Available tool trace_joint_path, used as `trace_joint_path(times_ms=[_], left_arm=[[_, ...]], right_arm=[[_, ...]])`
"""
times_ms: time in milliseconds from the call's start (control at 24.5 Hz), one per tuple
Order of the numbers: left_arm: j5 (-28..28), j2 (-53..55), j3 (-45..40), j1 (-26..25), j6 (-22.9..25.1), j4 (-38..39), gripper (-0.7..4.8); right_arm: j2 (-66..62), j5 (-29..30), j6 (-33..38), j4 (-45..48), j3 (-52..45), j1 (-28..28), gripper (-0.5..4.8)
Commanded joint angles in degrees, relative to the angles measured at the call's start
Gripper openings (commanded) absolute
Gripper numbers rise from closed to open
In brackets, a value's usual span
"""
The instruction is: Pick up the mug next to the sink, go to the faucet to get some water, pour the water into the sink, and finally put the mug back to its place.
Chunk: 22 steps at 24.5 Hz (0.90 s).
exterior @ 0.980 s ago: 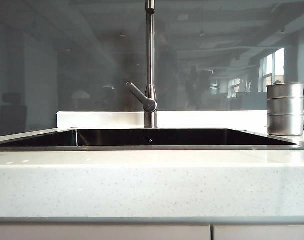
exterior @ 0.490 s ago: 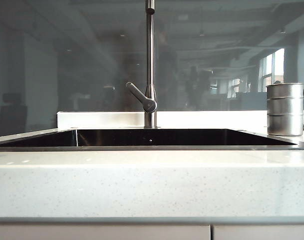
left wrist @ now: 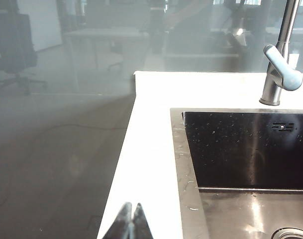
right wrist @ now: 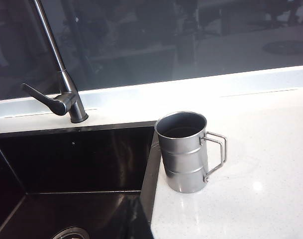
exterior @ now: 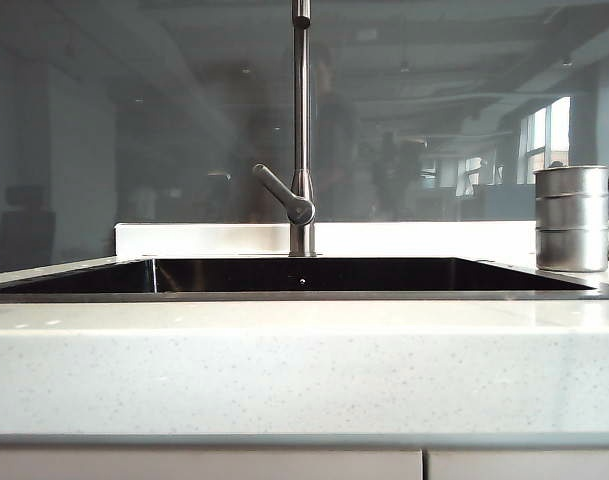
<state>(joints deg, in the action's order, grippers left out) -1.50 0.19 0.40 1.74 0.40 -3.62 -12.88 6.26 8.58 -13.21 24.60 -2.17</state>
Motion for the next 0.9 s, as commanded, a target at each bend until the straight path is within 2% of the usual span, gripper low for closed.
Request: trace_joint_path(times_ms=[41, 735, 898], left_arm=[[0.2, 0.0, 0.2, 0.1, 0.2, -0.3, -0.03], [0.2, 0.0, 0.2, 0.1, 0.2, -0.3, -0.03], [0.2, 0.0, 0.2, 0.1, 0.2, -0.2, -0.03]], right_arm=[[0.0, 0.0, 0.2, 1.0, 0.3, 0.0, -0.08], [2.5, -0.5, 0.2, 1.2, -0.3, 0.1, -0.08], [8.1, -3.1, 0.2, 11.5, -9.0, 0.1, -0.08]])
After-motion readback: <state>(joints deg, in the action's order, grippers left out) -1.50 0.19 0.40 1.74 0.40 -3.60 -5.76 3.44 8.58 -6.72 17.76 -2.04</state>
